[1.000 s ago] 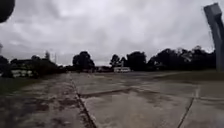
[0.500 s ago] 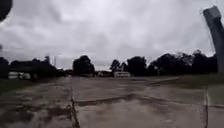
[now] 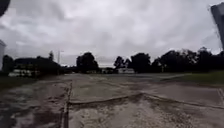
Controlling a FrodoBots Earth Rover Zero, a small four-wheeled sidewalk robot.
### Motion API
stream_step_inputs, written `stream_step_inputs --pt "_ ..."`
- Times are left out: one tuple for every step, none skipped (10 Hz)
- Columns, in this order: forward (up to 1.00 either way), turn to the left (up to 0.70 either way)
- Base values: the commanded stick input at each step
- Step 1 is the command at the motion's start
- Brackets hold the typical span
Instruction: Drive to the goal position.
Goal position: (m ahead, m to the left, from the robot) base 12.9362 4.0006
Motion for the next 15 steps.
stream_step_inputs --pt "0.70 0.00" --pt "0.70 0.00" --pt "0.70 0.00" --pt "0.70 0.00" --pt "0.70 0.00" --pt "0.70 0.00" --pt "0.70 0.00" --pt "0.70 0.00" --pt "0.70 0.00" --pt "0.70 0.00" --pt "0.70 0.00" --pt "0.70 0.00" --pt "0.70 0.00" --pt "0.70 0.00" --pt "0.70 0.00"
